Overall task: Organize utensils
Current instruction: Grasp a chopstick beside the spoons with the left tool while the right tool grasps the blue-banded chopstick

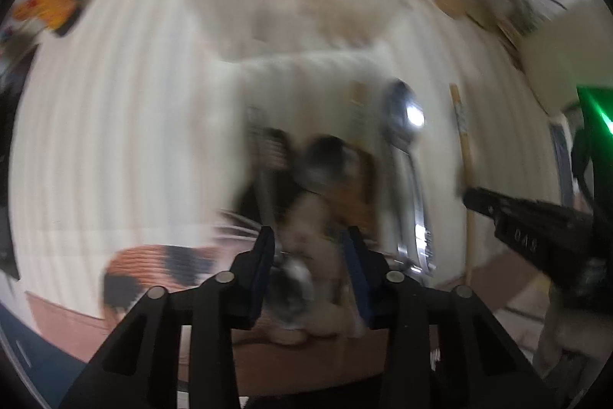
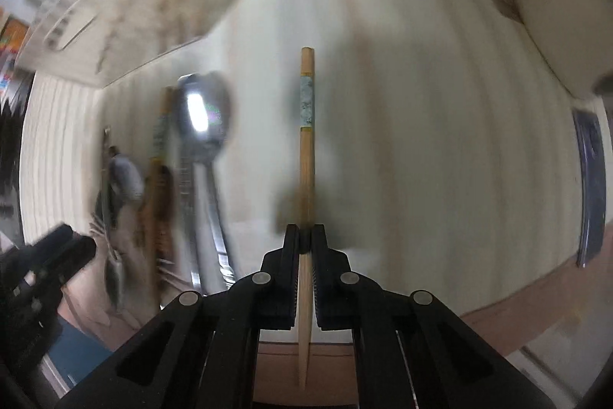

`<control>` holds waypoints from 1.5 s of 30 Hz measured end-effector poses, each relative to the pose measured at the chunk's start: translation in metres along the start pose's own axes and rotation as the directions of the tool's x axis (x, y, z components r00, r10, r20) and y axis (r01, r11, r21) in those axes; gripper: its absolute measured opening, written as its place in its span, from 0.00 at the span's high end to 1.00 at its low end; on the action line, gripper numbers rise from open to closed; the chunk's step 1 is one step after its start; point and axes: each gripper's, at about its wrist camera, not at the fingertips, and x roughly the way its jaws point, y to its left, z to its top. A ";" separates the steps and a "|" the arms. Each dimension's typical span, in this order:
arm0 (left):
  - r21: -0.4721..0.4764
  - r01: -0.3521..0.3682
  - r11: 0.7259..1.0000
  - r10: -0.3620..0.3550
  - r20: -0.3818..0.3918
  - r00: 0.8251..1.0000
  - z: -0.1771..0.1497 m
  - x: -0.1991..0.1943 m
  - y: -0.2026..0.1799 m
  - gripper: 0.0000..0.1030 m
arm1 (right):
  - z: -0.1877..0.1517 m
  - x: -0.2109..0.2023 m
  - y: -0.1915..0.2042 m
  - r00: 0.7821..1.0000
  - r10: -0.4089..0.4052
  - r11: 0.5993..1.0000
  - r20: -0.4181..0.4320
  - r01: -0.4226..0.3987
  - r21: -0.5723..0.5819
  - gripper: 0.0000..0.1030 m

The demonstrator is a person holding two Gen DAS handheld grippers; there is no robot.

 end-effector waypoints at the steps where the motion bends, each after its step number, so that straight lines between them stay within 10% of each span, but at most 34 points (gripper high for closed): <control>1: 0.017 0.005 1.000 -0.005 -0.011 1.000 0.000 0.004 -0.007 0.70 | -0.001 -0.001 -0.006 1.000 -0.006 1.000 -0.002 0.006 0.012 0.94; 20: 0.104 -0.055 0.993 0.060 -0.047 0.997 0.024 0.041 -0.052 0.99 | -0.030 -0.009 -0.049 1.000 -0.022 0.994 0.011 0.020 0.109 0.94; 36: -0.085 0.162 0.983 -0.168 -0.059 0.984 0.019 0.033 -0.019 0.97 | -0.033 -0.008 -0.063 0.999 0.049 0.987 0.015 -0.051 0.150 0.94; 45: 0.084 -0.015 0.996 0.023 -0.087 0.996 0.026 0.055 -0.057 0.97 | -0.032 -0.006 -0.069 0.999 0.047 0.990 0.017 -0.049 0.132 0.94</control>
